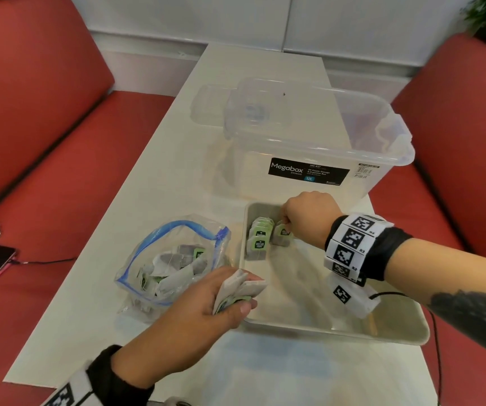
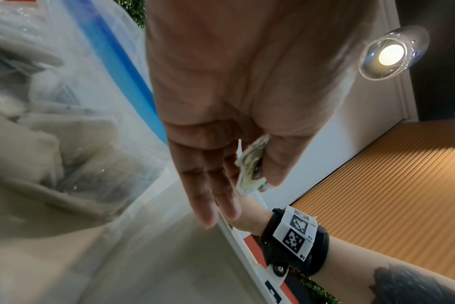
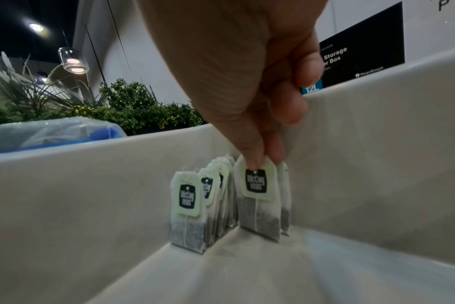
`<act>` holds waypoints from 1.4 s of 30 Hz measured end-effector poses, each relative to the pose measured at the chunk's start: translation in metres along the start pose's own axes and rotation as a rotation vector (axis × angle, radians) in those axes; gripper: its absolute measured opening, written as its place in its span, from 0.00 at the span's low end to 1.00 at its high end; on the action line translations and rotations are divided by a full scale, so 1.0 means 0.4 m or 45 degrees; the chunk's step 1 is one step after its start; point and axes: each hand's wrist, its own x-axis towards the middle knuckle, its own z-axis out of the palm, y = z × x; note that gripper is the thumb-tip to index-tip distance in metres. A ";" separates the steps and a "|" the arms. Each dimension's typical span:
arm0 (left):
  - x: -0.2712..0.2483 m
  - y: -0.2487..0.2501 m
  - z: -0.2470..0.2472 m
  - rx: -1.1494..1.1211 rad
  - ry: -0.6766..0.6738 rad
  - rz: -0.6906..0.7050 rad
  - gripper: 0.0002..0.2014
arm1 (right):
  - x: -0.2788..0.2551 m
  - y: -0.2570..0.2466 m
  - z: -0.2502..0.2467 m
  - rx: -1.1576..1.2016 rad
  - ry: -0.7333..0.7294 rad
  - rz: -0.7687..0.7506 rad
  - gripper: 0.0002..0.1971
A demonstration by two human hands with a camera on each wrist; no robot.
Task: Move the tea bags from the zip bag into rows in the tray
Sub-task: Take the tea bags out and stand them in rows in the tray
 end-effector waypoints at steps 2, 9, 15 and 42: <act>0.001 0.000 0.000 0.003 -0.003 0.003 0.18 | -0.003 -0.002 -0.003 -0.029 0.006 0.003 0.11; 0.005 -0.006 -0.002 0.020 0.000 0.010 0.18 | -0.014 -0.013 -0.015 -0.129 -0.021 0.002 0.09; 0.007 -0.009 -0.003 0.024 0.016 -0.011 0.18 | -0.015 -0.016 -0.015 -0.131 -0.040 0.010 0.09; 0.034 0.055 -0.018 -0.183 0.332 -0.194 0.13 | -0.177 -0.097 -0.115 1.105 0.139 -0.513 0.16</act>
